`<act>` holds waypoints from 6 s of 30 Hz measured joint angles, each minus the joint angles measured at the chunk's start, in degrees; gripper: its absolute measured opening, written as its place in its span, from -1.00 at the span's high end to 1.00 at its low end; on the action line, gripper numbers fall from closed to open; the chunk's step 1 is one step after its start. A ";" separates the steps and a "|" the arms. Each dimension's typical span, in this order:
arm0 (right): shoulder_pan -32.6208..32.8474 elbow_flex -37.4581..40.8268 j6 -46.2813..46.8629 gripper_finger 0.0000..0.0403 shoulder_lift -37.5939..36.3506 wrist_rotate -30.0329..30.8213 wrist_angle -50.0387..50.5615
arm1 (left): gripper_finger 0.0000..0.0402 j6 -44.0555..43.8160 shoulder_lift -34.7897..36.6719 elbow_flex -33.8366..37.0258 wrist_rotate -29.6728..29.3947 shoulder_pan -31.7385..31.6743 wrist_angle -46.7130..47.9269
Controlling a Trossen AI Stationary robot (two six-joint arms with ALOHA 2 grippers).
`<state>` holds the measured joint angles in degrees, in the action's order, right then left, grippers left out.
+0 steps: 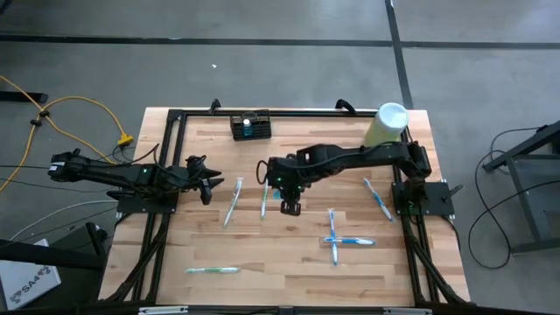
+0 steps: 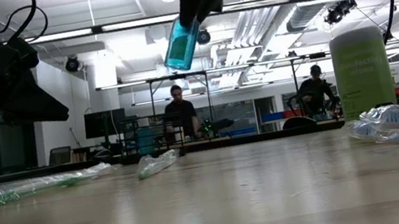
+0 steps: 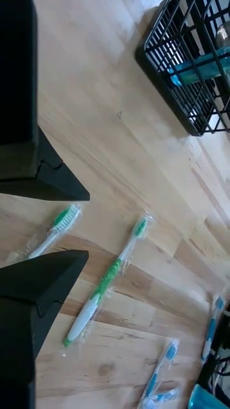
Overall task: Pick & Place toothbrushing station
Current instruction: Put the blue mouthwash bottle into the wire organizer
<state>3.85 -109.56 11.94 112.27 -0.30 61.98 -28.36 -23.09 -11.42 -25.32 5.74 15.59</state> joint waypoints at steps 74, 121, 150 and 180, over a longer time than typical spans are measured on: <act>6.41 0.04 -3.26 0.54 0.02 -1.48 -8.35 | 0.35 11.02 -48.96 -19.32 30.97 3.45 -44.76; 6.52 0.02 -4.81 0.54 0.04 -1.13 -12.94 | 0.35 11.02 -48.81 -19.30 33.09 4.70 -45.49; 6.55 0.00 -7.32 0.19 0.04 4.96 -15.17 | 0.74 16.73 -48.67 -19.21 30.31 4.66 -50.12; 4.71 -0.04 -16.08 0.18 -7.65 9.32 -25.55 | 0.74 29.05 -28.97 -19.26 28.39 0.59 -46.09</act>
<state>8.56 -109.60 -4.14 104.62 9.02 36.43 0.69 -52.06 -30.68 3.07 6.33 -30.50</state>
